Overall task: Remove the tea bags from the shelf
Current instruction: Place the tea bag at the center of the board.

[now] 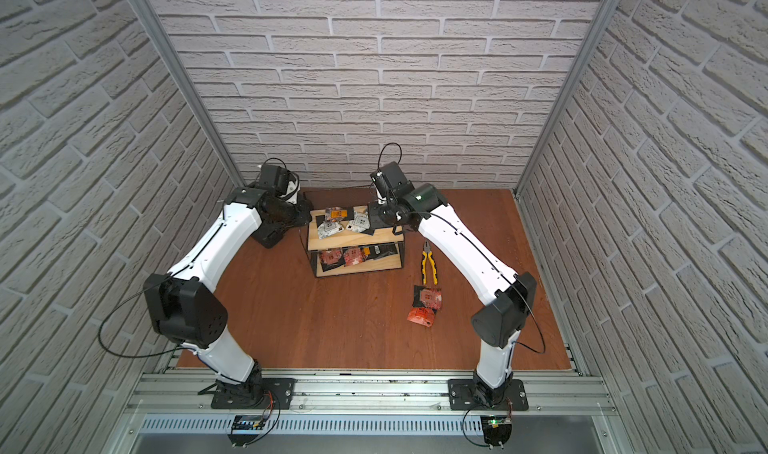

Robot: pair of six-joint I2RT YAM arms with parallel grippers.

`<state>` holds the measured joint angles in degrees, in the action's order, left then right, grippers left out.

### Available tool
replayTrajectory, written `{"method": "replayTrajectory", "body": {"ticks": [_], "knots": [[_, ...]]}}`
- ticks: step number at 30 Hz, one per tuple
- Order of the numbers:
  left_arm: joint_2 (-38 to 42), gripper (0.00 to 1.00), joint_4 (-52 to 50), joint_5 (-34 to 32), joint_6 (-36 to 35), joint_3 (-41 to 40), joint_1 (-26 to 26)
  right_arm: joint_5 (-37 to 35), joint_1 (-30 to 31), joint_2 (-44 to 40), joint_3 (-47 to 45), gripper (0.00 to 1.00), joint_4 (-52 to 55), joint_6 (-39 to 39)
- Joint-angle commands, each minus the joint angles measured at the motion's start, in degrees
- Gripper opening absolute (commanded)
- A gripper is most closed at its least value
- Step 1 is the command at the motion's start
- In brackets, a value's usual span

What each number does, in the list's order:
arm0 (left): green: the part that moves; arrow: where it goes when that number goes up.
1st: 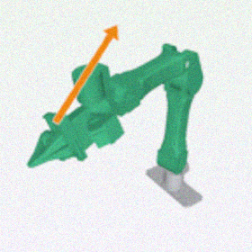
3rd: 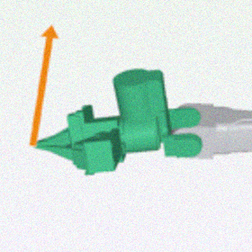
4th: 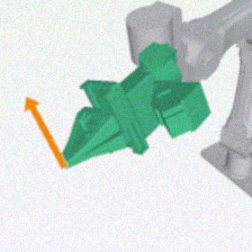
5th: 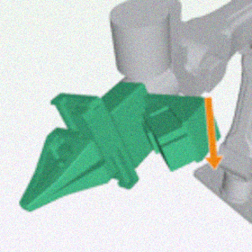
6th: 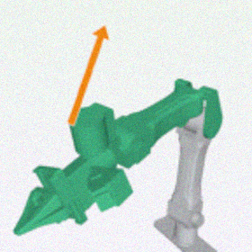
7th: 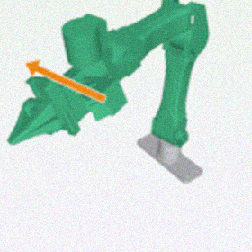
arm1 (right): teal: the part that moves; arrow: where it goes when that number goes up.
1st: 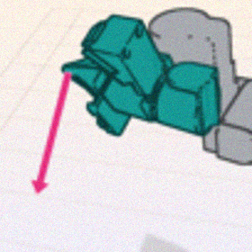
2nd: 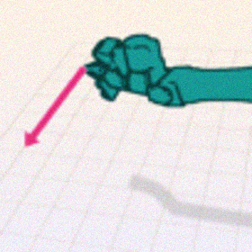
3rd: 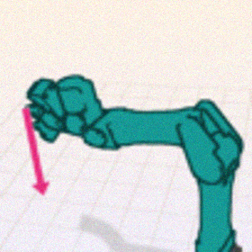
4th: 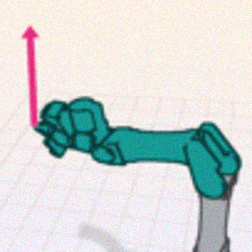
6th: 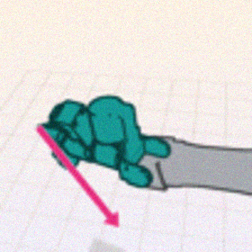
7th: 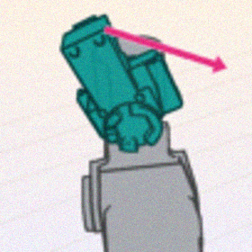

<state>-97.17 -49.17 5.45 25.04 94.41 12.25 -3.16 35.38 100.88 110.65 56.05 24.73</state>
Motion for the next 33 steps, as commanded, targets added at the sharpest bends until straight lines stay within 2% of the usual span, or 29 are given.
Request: {"method": "replayTrajectory", "body": {"ticks": [1,9,15,21,26,29,33], "knots": [[-1.3,0.34,1.3,0.1,-1.1,1.2,-0.5,2.7,2.1,-8.1,-10.6,0.03,-6.6,-0.4],[-1.4,0.34,1.3,0.1,-1.2,1.5,-0.6,3.2,3.0,-24.1,-42.4,0.02,-14.5,5.9],[-1.7,0.34,1.3,0.3,-1.3,1.9,-0.6,4.1,2.0,-26.4,-55.8,0.02,-15.8,9.0],[-1.7,0.34,1.2,0.4,-1.3,1.7,-0.6,4.8,1.2,-22.2,-61.6,0.02,-16.7,8.3],[-1.7,0.34,1.2,0.4,-1.2,1.8,-0.6,4.8,1.7,-19.2,-61.2,0.03,-16.5,6.8],[-1.7,0.34,1.2,0.4,-1.2,1.9,-0.6,4.3,3.1,-17.4,-59.4,0.07,-15.9,5.3],[-1.8,0.34,1.2,0.5,-1.2,1.8,-0.6,4.0,5.1,-14.7,-58.0,0.17,-15.6,4.9]]}}
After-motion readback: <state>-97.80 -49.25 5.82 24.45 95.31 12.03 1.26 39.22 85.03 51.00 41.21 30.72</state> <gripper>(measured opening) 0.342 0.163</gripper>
